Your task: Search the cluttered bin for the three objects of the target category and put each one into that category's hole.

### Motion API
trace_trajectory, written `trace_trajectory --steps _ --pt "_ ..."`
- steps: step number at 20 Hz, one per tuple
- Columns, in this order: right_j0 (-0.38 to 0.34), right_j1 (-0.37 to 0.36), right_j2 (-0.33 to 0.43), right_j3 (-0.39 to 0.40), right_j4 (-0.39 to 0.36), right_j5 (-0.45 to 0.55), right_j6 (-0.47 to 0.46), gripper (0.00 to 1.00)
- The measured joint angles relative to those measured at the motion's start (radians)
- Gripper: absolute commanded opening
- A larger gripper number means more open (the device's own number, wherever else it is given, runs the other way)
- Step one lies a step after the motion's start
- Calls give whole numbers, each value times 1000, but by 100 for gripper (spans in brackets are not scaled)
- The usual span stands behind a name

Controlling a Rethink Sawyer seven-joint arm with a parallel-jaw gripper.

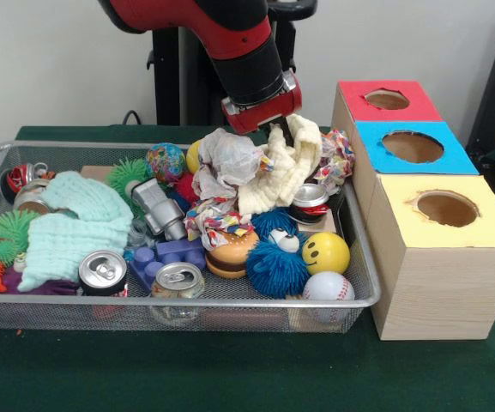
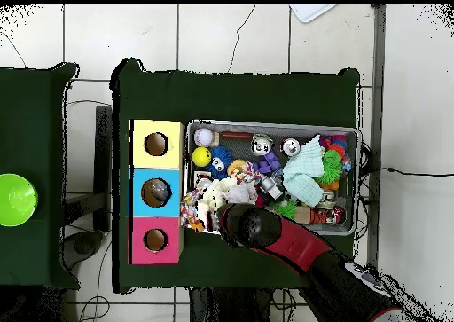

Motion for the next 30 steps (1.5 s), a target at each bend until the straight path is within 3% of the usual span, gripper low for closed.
trace_trajectory --steps 1,2,15,30 --pt "0 0 0 7 0 -13 0 0" --pt "0 0 0 14 0 -26 0 100" --pt "5 -12 0 25 0 -36 0 100" --pt "9 -159 0 18 -92 -33 0 100"
